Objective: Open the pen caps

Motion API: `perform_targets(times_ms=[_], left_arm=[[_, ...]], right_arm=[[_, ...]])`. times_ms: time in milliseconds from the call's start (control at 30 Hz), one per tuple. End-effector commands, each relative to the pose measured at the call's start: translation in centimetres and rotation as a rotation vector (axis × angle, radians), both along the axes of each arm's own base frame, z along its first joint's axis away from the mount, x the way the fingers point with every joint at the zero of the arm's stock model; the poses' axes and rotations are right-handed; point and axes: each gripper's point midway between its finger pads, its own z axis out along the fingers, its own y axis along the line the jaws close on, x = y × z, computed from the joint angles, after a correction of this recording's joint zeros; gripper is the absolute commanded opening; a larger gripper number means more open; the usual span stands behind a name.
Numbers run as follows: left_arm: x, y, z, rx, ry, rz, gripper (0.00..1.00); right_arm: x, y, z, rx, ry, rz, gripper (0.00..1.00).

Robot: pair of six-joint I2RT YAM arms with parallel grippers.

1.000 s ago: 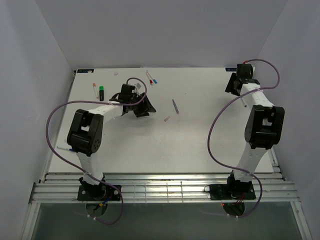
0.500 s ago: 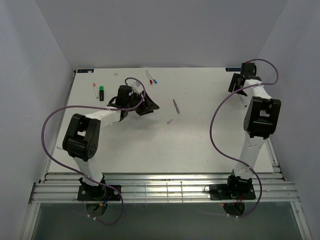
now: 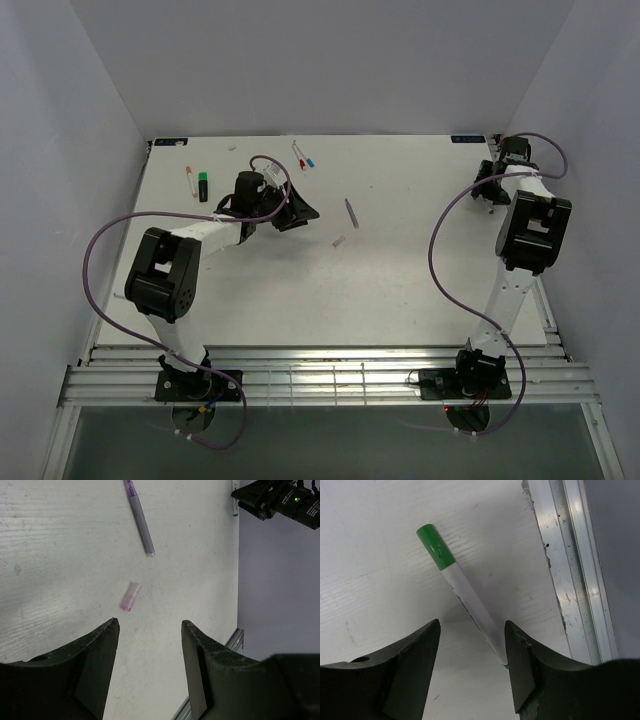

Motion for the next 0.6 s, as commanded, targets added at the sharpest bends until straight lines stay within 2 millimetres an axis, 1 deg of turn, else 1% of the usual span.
perform_targets(times_ms=[0, 133, 167, 200, 233, 267, 300, 367, 400, 467, 500, 567], left_arm=[[-0.5, -0.3, 2.9, -0.038, -0.064, -0.018, 0.63], [-0.9, -0.2, 3.5, -0.050, -0.064, -0.013, 0.63], [-1.1, -0.2, 3.7, -0.051, -0.067, -0.012, 0.63], [-1.1, -0.1, 3.9, -0.053, -0.068, -0.010, 0.63], [-1.3, 0.0, 4.5, -0.057, -0.079, -0.010, 0.63], [-1.5, 0.1, 4.5, -0.052, -0.072, -0.008, 0.63], [-1.5, 0.2, 4.7, -0.047, -0.075, -0.002, 0.64], [-1.7, 0.3, 5.4, -0.046, -0.084, -0.003, 0.64], [-1.8, 0.3, 5.7, -0.045, -0.087, -0.002, 0.64], [-1.9, 0.4, 6.0, -0.039, -0.080, 0.000, 0.63], [-1.8, 0.4, 6.2, -0.039, -0.086, -0.003, 0.63], [-2.0, 0.3, 6.4, -0.035, -0.078, -0.021, 0.63]], right_arm=[[-0.6, 1.4, -1.4, 0.041, 0.040, 0.051, 0.60], [-2.7, 1.5, -3.1, 0.024, 0.114, 0.034, 0.52], [-3.2, 1.2, -3.4, 0.001, 0.128, 0.020, 0.48], [-3.7, 1.4, -3.8, 0.002, 0.141, 0.018, 0.41], [-3.8, 1.6, -3.9, 0.003, 0.143, 0.025, 0.38], [-3.9, 1.7, -4.0, 0.001, 0.145, 0.027, 0.36], [-3.9, 2.0, -4.1, 0.000, 0.148, 0.033, 0.27], [-3.2, 2.5, -3.3, 0.007, 0.132, 0.045, 0.16], [-2.9, 3.4, -2.8, 0.001, 0.132, 0.064, 0.08], [-1.5, 4.6, -0.6, -0.032, 0.088, 0.085, 0.08], [-0.7, 6.9, 1.1, -0.042, 0.055, 0.129, 0.08], [-0.4, 9.9, 3.7, -0.034, 0.025, 0.178, 0.08]])
